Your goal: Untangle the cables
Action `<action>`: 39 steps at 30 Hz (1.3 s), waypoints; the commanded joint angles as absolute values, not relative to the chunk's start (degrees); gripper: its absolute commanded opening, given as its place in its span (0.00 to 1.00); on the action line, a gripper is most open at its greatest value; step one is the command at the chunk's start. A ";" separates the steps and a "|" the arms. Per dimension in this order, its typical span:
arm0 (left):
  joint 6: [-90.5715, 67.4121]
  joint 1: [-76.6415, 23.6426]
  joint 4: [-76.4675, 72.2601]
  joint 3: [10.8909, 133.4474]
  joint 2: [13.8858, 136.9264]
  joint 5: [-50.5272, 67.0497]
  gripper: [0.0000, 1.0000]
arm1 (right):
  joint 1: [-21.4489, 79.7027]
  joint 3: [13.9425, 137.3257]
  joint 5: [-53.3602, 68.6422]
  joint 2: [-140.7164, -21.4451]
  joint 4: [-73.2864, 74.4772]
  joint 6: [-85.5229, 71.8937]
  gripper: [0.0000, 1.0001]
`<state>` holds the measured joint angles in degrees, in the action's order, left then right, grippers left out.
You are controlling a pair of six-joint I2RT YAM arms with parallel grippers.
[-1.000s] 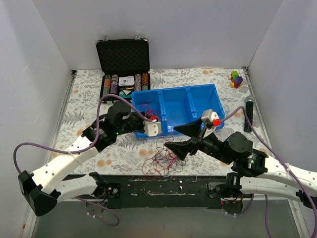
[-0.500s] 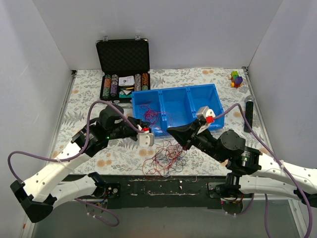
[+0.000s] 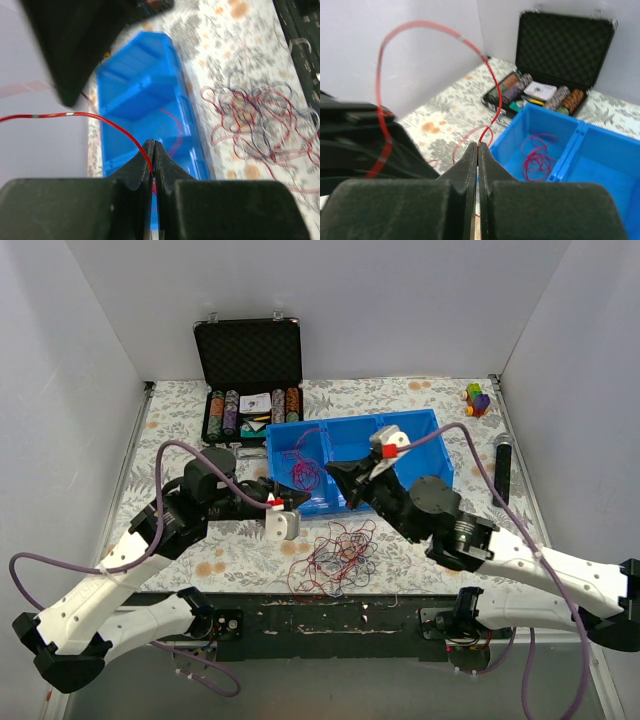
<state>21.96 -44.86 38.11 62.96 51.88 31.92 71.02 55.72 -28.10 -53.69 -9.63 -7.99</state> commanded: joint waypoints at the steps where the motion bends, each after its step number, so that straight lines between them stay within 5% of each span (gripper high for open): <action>1: 6.63 -45.17 23.33 65.13 51.24 34.28 0.00 | 65.14 56.17 -24.98 -58.79 -12.65 -10.27 0.01; 14: -13.52 -45.09 -2.08 59.86 53.00 20.32 0.00 | 61.70 51.42 -8.54 -59.51 -21.71 -15.90 0.01; 24: -18.37 -45.18 -3.26 62.14 54.67 21.09 0.00 | 62.58 49.31 -1.76 -59.15 -24.43 -18.28 0.01; 39: -18.98 -45.17 -2.99 62.31 54.32 21.01 0.00 | 62.67 49.48 1.23 -60.55 -30.32 -20.13 0.38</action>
